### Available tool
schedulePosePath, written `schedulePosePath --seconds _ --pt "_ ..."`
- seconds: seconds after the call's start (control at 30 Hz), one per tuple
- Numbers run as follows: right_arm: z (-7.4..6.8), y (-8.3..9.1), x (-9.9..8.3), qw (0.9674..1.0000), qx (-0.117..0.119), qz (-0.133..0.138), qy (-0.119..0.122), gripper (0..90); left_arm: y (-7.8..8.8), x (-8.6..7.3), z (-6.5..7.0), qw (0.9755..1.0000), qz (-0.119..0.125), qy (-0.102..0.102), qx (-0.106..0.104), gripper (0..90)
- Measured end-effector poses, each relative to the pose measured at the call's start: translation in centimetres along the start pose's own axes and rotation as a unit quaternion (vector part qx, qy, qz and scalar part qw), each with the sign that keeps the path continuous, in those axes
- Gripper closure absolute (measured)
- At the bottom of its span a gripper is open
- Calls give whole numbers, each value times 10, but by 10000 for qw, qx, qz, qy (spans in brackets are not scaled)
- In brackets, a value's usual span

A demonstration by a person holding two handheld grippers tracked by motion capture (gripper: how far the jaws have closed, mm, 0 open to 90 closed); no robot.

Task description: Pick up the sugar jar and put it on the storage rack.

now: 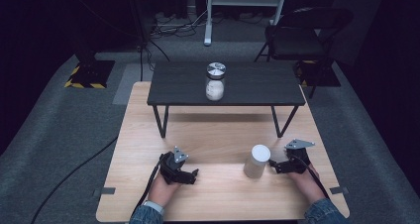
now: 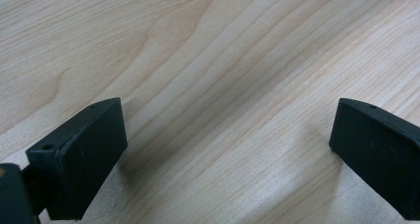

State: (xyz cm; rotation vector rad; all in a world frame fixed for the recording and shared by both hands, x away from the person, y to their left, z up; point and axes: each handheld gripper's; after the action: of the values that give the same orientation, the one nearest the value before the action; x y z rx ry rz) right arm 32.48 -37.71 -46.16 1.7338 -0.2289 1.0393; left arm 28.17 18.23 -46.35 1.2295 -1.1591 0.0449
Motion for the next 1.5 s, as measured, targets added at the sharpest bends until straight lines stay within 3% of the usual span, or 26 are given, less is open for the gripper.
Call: schedulePosePath --seconds 1.5 --pt "0 0 0 10000 4 0 8 0 0 0 0 10000 -1 -2 -2 11"
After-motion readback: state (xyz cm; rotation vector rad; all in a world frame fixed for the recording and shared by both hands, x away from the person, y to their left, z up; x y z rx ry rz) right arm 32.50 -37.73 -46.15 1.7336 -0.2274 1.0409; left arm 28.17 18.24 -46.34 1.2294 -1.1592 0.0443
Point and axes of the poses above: each handheld gripper's, and its own axes: y roughly backward along the jaws, x roughly out of its top, z roughly to its right, and after that the axes turned 8 degrees about -y, right-handed
